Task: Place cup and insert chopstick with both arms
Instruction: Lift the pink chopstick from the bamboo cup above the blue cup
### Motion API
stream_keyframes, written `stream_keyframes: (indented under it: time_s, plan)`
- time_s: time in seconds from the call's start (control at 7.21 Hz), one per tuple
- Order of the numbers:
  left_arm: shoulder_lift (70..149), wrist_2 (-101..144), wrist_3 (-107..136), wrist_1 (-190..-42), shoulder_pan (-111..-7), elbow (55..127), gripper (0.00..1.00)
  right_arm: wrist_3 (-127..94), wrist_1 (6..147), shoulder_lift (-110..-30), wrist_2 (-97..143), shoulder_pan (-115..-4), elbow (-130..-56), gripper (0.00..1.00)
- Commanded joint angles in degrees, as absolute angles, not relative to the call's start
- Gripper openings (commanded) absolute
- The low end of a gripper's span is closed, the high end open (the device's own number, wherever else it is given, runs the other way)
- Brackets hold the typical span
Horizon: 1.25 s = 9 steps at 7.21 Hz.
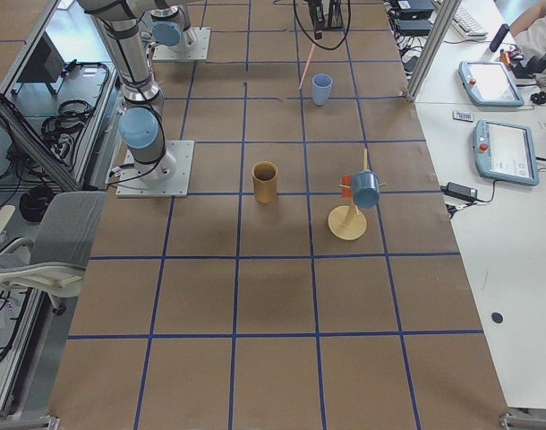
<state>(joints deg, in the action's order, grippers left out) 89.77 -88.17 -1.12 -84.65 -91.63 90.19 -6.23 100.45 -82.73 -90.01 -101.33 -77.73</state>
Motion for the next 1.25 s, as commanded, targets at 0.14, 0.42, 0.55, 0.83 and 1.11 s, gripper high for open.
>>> stream_keyframes:
  time_s: [0.14,0.42,0.55,0.83,1.11]
  plan:
    - [89.47,-87.89,-1.14,-84.55,-91.14,89.91,1.0,-13.19,114.65,-76.14,-91.14,-107.13,-77.7,0.0]
    - [89.47,-87.89,-1.14,-84.46,-91.14,90.0,1.0,-13.27,117.15,-74.19,-91.14,-107.23,-77.87,0.0]
    - [89.65,-87.89,-1.06,-84.55,-91.49,90.0,1.0,-13.36,119.33,-72.87,-91.06,-107.23,-77.87,0.0]
    - [89.21,-87.71,-1.05,-84.55,-91.67,90.0,1.0,-13.62,121.11,-71.55,-91.05,-107.31,-78.39,0.0]
    - [89.21,-87.89,-1.14,-84.46,-91.76,90.35,1.0,-13.62,120.94,-70.75,-90.97,-107.58,-79.53,0.0]
